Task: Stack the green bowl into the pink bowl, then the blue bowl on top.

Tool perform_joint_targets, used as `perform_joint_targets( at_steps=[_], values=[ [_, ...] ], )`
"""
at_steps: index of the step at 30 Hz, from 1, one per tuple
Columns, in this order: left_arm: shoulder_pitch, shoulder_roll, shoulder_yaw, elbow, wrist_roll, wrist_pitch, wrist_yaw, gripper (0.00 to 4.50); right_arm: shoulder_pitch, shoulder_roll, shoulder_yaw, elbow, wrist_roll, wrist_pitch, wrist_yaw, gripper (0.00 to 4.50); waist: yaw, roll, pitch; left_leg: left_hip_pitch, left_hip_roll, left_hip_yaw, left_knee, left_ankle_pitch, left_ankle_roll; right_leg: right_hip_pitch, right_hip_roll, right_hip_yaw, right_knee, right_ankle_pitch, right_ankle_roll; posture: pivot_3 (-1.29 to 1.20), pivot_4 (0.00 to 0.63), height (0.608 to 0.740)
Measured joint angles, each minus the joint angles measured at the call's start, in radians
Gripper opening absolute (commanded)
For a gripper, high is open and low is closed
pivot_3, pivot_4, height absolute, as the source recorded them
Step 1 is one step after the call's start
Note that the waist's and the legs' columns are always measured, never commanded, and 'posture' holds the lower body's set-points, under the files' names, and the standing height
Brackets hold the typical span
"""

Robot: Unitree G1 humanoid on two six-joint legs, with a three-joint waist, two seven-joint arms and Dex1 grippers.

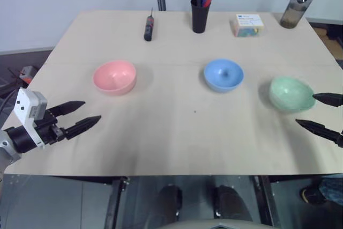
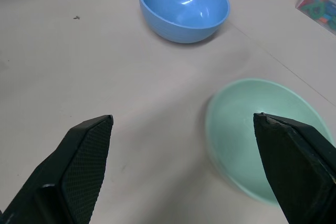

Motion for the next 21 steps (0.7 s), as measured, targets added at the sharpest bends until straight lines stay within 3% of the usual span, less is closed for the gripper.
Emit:
perform_joint_targets(
  at_steps=[10, 17, 18, 21],
  values=[
    [-0.220, -0.057, -0.183, -0.007, 0.108, -0.051, 0.137, 4.08, -0.074, 0.042, 0.118, -0.033, -0.005, -0.003, -0.071, 4.49, 0.006, 0.000, 0.000, -0.001, -0.001, 0.000, 0.000, 0.002, -0.003, -0.001, 0.001, -0.001, 0.000, 0.001, -0.001, 0.00, 0.150, 0.740],
    [-0.289, -0.077, -0.289, -0.052, 0.267, -0.053, 0.310, 4.08, -0.237, 0.126, 0.316, -0.058, -0.011, -0.026, -0.137, 4.49, -0.003, -0.001, 0.000, -0.001, -0.001, 0.000, 0.000, 0.002, -0.004, -0.001, 0.005, -0.001, 0.001, 0.001, -0.001, 0.00, 0.150, 0.740],
    [-0.313, -0.021, -0.363, -0.078, 0.347, -0.016, 0.348, 4.08, -0.298, 0.170, 0.405, -0.070, -0.020, -0.032, -0.165, 4.49, -0.002, -0.002, 0.000, -0.001, -0.001, 0.000, 0.000, 0.003, -0.004, -0.002, 0.006, -0.002, 0.001, 0.001, -0.001, 0.00, 0.150, 0.740],
    [-0.355, 0.035, -0.424, -0.080, 0.423, -0.002, 0.355, 4.08, -0.356, 0.226, 0.497, -0.078, -0.039, -0.041, -0.192, 4.49, -0.003, -0.002, 0.001, -0.001, -0.001, 0.000, 0.000, 0.003, -0.004, -0.002, 0.007, -0.003, 0.001, 0.001, -0.001, 0.00, 0.150, 0.740]
  ],
)
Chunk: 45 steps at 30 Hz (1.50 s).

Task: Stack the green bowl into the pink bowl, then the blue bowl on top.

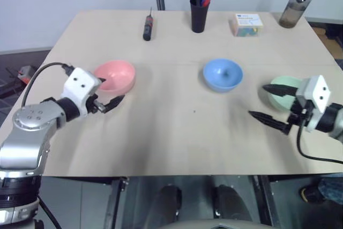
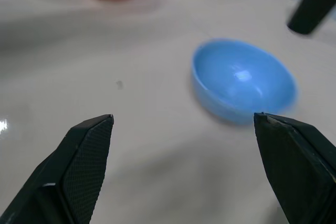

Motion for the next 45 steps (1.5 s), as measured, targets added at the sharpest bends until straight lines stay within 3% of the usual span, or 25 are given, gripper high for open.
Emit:
perform_joint_targets(
  at_steps=[8, 11, 18, 20, 26, 31, 36, 42, 43, 45],
  values=[
    [-0.054, 0.057, -0.166, 0.024, 0.156, 0.014, -0.017, 4.08, -0.170, 0.146, 0.252, 0.057, -0.122, -0.059, -0.039, 4.49, -0.002, 0.000, 0.000, -0.001, -0.001, 0.001, 0.000, 0.000, 0.000, -0.002, 0.001, 0.000, 0.001, 0.000, 0.000, 0.00, 0.150, 0.740],
    [-0.053, 0.062, -0.206, 0.037, 0.199, 0.009, -0.029, 3.45, -0.199, 0.195, 0.306, 0.081, -0.157, -0.090, -0.049, 4.49, -0.002, 0.000, 0.000, -0.002, -0.001, 0.001, 0.000, 0.000, 0.000, -0.003, 0.001, 0.000, 0.001, 0.000, 0.000, 0.00, 0.150, 0.740],
    [-0.056, 0.063, -0.207, 0.088, 0.231, -0.024, -0.043, 0.54, -0.218, 0.263, 0.370, 0.096, -0.196, -0.111, -0.068, 4.49, -0.001, 0.000, 0.000, -0.002, -0.001, 0.001, 0.000, 0.000, 0.000, -0.003, 0.001, 0.000, 0.001, 0.000, 0.000, 0.00, 0.150, 0.740],
    [-0.066, 0.063, -0.207, 0.103, 0.239, -0.031, -0.046, 0.05, -0.218, 0.264, 0.370, 0.096, -0.202, -0.116, -0.068, 4.49, -0.001, 0.000, 0.000, -0.002, -0.001, 0.001, 0.000, 0.000, 0.000, -0.003, 0.001, 0.000, 0.001, 0.000, 0.000, 0.00, 0.150, 0.740],
    [-0.090, 0.064, -0.203, 0.095, 0.228, -0.075, -0.089, 0.05, -0.218, 0.265, 0.370, 0.112, -0.207, -0.135, -0.058, 4.49, -0.002, 0.000, 0.000, -0.002, -0.001, 0.001, 0.000, 0.000, 0.000, -0.003, 0.001, 0.000, 0.002, 0.000, 0.000, 0.00, 0.150, 0.740],
    [-0.122, 0.041, -0.204, -0.088, 0.081, -0.071, -0.229, 0.05, -0.157, 0.258, 0.327, 0.109, -0.201, -0.157, -0.059, 4.49, 0.003, 0.000, 0.000, -0.002, -0.001, 0.000, 0.001, 0.000, 0.000, -0.002, 0.000, -0.001, 0.001, 0.000, 0.000, 0.00, 0.150, 0.740],
    [-0.279, -0.009, -0.360, -0.151, -0.029, -0.086, -0.460, 0.05, -0.042, 0.256, 0.277, 0.071, -0.219, -0.156, -0.137, 4.49, -0.006, 0.000, 0.000, 0.000, -0.001, 0.003, 0.002, 0.000, 0.000, -0.002, 0.002, 0.003, 0.003, 0.000, 0.000, 0.00, 0.150, 0.740],
    [-0.396, -0.101, -0.531, 0.000, 0.022, -0.249, -0.647, 0.05, 0.058, 0.228, 0.235, -0.009, -0.230, -0.154, -0.176, 4.49, -0.004, 0.000, 0.000, 0.000, -0.002, 0.003, 0.003, 0.000, 0.000, -0.002, 0.004, 0.003, 0.003, 0.000, 0.000, 0.00, 0.150, 0.740],
    [-0.416, -0.130, -0.551, 0.046, 0.048, -0.290, -0.659, 0.72, 0.081, 0.219, 0.219, -0.023, -0.236, -0.154, -0.185, 4.49, -0.002, 0.000, 0.000, 0.000, -0.002, 0.003, 0.003, 0.000, 0.000, -0.001, 0.004, 0.003, 0.003, 0.000, 0.000, 0.00, 0.150, 0.740],
    [-0.429, -0.156, -0.567, 0.096, 0.073, -0.332, -0.664, 1.38, 0.099, 0.207, 0.202, -0.032, -0.246, -0.152, -0.199, 4.49, -0.002, 0.000, 0.000, 0.000, -0.002, 0.003, 0.003, 0.000, 0.000, -0.001, 0.004, 0.003, 0.003, 0.000, 0.000, 0.00, 0.150, 0.740]
  ],
)
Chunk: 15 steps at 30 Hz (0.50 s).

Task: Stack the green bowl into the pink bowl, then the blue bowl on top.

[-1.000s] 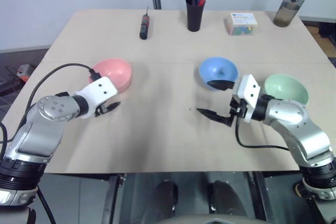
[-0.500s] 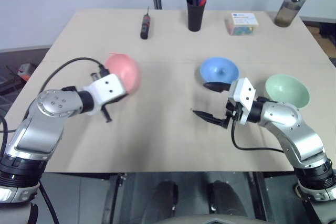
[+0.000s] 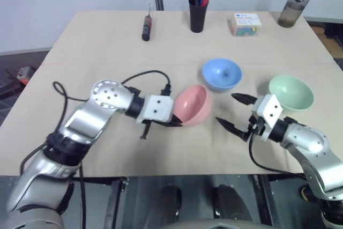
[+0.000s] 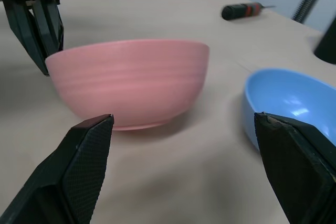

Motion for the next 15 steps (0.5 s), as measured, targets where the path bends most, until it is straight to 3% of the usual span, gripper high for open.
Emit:
perform_joint_targets(
  at_steps=[8, 15],
  values=[
    [0.006, -0.029, 0.042, 0.034, -0.006, 0.010, 0.027, 4.31, 0.003, -0.041, -0.029, -0.010, -0.029, 0.014, -0.027, 4.49, -0.003, 0.000, 0.000, 0.000, 0.002, 0.000, 0.000, 0.000, 0.000, 0.000, 0.000, 0.000, 0.000, 0.000, 0.000, 0.00, 0.150, 0.740],
    [0.113, 0.000, 0.296, -0.098, -0.178, 0.286, 0.163, 4.45, -0.096, -0.102, -0.104, 0.205, -0.159, -0.001, -0.112, 4.49, -0.002, 0.000, 0.000, 0.000, 0.003, -0.001, 0.000, 0.000, 0.000, 0.000, 0.000, 0.000, 0.000, 0.000, 0.000, 0.00, 0.150, 0.740]
  ],
)
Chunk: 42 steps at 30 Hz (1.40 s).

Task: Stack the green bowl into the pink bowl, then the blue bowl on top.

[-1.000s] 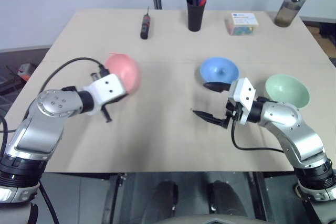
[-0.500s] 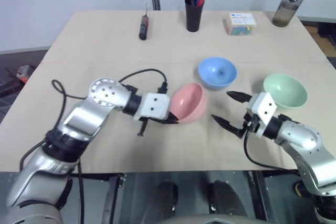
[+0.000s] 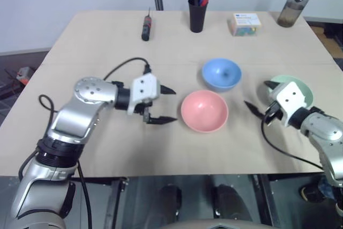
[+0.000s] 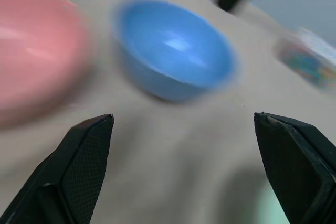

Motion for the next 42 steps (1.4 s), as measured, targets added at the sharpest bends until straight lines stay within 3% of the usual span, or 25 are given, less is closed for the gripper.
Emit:
perform_joint_targets(
  at_steps=[3, 6, 7, 8, 13, 18, 23, 31, 34, 39, 42],
  values=[
    [0.111, -0.060, 0.150, -0.022, -0.097, 0.002, 0.061, 4.45, -0.043, -0.026, 0.003, 0.104, -0.050, 0.017, -0.022, 4.49, -0.001, 0.001, -0.001, 0.001, 0.000, 0.002, 0.000, 0.000, 0.000, 0.000, -0.001, 0.001, 0.000, 0.000, 0.000, 0.00, 0.150, 0.740],
    [0.190, -0.092, 0.221, -0.010, -0.142, -0.016, 0.088, 4.45, -0.073, -0.013, 0.002, 0.205, -0.063, 0.066, -0.037, 4.49, 0.001, 0.000, -0.001, 0.001, 0.000, 0.001, 0.000, 0.000, 0.000, 0.000, -0.001, 0.001, 0.000, 0.000, 0.000, 0.00, 0.150, 0.740],
    [0.193, -0.099, 0.234, -0.010, -0.153, -0.027, 0.088, 4.50, -0.081, -0.003, 0.003, 0.221, -0.059, 0.076, -0.035, 3.97, 0.003, 0.000, -0.001, 0.000, 0.000, 0.000, 0.000, 0.000, 0.000, 0.000, -0.001, 0.000, 0.000, 0.000, 0.000, 0.00, 0.150, 0.740],
    [0.193, -0.100, 0.250, -0.012, -0.172, -0.034, 0.088, 4.50, -0.093, 0.004, 0.008, 0.230, -0.048, 0.089, -0.026, 3.83, 0.003, 0.001, -0.001, 0.000, 0.000, 0.001, 0.000, 0.000, 0.000, 0.000, -0.001, 0.000, 0.000, 0.000, 0.000, 0.00, 0.150, 0.740],
    [0.194, -0.103, 0.277, -0.014, -0.226, -0.026, 0.104, 4.50, -0.113, 0.005, 0.010, 0.251, -0.034, 0.115, 0.000, 1.59, 0.003, 0.001, -0.001, 0.001, -0.001, 0.001, 0.000, 0.000, 0.000, 0.001, -0.002, 0.000, -0.001, 0.000, 0.000, 0.00, 0.150, 0.740],
    [0.195, -0.107, 0.289, -0.016, -0.261, -0.026, 0.117, 4.50, -0.123, 0.004, 0.012, 0.256, -0.034, 0.125, 0.007, 0.10, 0.002, 0.001, -0.001, 0.001, -0.001, 0.001, 0.000, 0.000, 0.000, 0.001, -0.002, 0.000, 0.000, 0.000, 0.000, 0.00, 0.150, 0.740],
    [0.195, -0.108, 0.293, -0.020, -0.301, -0.021, 0.114, 4.50, -0.125, 0.002, 0.011, 0.236, -0.028, 0.143, 0.021, 0.10, 0.001, 0.001, -0.001, 0.001, -0.001, 0.001, 0.000, 0.000, 0.000, 0.001, -0.002, 0.000, 0.000, 0.000, 0.000, 0.00, 0.150, 0.740],
    [0.213, -0.056, 0.294, -0.008, -0.341, -0.027, -0.022, 4.50, -0.173, 0.006, 0.025, -0.087, 0.228, 0.159, 0.230, 0.10, -0.001, 0.001, 0.000, 0.001, 0.000, 0.000, -0.001, 0.000, 0.000, 0.001, -0.001, 0.000, -0.001, 0.000, 0.000, 0.00, 0.150, 0.740],
    [0.217, -0.038, 0.291, 0.003, -0.356, -0.022, -0.073, 4.50, -0.233, 0.067, 0.145, -0.177, 0.318, 0.227, 0.273, 0.10, -0.001, 0.001, 0.000, 0.001, 0.000, 0.000, -0.001, 0.000, 0.000, 0.001, -0.002, 0.000, -0.001, 0.000, 0.000, 0.00, 0.150, 0.740],
    [0.218, -0.031, 0.270, 0.008, -0.354, -0.025, -0.097, 4.50, -0.293, 0.154, 0.298, -0.140, 0.340, 0.273, 0.296, 0.10, 0.001, 0.001, 0.000, 0.000, -0.001, -0.001, 0.000, 0.000, 0.000, 0.001, -0.002, -0.001, -0.001, 0.000, 0.000, 0.00, 0.150, 0.740],
    [0.219, -0.023, 0.262, 0.008, -0.353, -0.025, -0.100, 4.50, -0.297, 0.162, 0.353, -0.100, 0.338, 0.287, 0.314, 1.03, 0.002, 0.001, 0.000, 0.000, -0.001, -0.002, 0.000, 0.000, 0.000, 0.001, -0.002, -0.002, -0.002, 0.000, 0.000, 0.00, 0.150, 0.740]
  ],
)
